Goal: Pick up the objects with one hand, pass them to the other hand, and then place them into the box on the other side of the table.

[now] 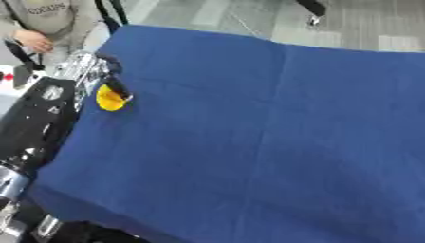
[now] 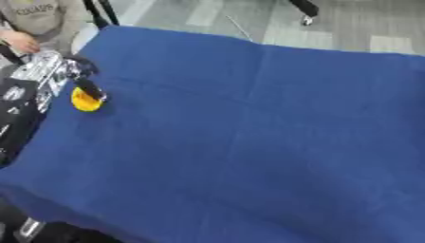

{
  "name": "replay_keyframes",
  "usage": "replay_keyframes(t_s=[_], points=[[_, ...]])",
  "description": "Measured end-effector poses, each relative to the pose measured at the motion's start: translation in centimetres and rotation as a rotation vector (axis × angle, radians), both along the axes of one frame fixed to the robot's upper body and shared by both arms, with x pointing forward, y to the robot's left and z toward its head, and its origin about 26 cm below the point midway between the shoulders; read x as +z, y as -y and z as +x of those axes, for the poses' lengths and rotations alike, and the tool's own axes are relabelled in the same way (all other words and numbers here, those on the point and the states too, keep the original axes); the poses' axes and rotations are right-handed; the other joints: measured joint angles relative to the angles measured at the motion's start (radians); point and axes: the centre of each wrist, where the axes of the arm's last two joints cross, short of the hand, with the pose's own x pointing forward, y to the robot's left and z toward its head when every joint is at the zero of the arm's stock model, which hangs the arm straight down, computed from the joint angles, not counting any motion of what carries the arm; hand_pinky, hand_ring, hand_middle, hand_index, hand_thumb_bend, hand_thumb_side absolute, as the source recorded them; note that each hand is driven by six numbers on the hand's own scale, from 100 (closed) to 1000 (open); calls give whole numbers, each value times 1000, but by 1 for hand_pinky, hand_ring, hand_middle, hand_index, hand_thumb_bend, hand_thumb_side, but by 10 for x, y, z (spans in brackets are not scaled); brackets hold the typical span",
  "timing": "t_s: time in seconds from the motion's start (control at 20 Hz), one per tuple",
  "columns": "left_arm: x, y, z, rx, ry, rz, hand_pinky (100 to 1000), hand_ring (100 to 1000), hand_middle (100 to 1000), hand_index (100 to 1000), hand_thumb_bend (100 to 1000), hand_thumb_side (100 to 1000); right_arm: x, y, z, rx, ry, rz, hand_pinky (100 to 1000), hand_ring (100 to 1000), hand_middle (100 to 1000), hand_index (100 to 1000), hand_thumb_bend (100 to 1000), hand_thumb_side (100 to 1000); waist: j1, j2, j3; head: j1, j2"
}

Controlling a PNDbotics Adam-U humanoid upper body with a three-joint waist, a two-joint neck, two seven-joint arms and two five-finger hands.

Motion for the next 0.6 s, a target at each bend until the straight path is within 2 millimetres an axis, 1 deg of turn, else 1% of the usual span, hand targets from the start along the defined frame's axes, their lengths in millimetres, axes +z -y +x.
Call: replay_keyframes(t_s=[0.05,0.1,0.15,0.2,0.25,0.3,0.35,0.45,0.5,0.55,0.6], points=[[0,-1,0,2,-2,0,802,832,856,948,404,397,0,0,0,0,0,0,945,981,843,935,100,470,0,0,0,0,0],[-1,-1,0,5,-8,1,798,826,850,943,405,379,0,0,0,0,0,0,945,981,843,935,100,470,0,0,0,0,0],[-4,-3,-1,12,-19,2,772,792,817,906,393,317,0,0,0,0,-1,0,945,981,843,935,100,470,0,0,0,0,1],[-6,-4,-2,18,-30,1,772,792,817,906,393,317,0,0,0,-1,-1,0,945,981,843,935,100,470,0,0,1,1,3],[-9,-6,-2,25,-40,0,740,747,770,853,363,310,0,0,0,-1,-1,0,945,981,843,935,100,470,-1,0,2,1,5],[-10,-8,-3,32,-45,-1,718,712,733,822,340,306,0,0,0,-1,-2,-1,945,981,843,935,100,470,-1,-1,2,1,7],[-11,-9,-3,37,-50,-3,707,690,710,808,327,303,0,0,0,-1,-2,-1,945,981,843,935,100,470,-1,-1,3,2,7],[-13,-12,-5,48,-59,-7,659,613,623,760,260,286,-1,0,0,-2,-3,-1,945,981,843,936,100,470,-1,-1,4,2,7],[-14,-13,-5,50,-61,-10,648,599,608,751,246,282,-1,0,0,-3,-5,-1,945,981,843,936,100,470,-1,-1,5,3,8],[-15,-14,-5,53,-62,-14,604,540,543,711,166,271,-1,1,0,-3,-7,-1,945,981,843,936,100,470,-1,-2,6,3,8],[-16,-15,-6,56,-62,-19,571,505,505,684,113,259,-2,1,-1,-4,-8,-2,945,981,843,936,100,470,-2,-3,6,3,8]])
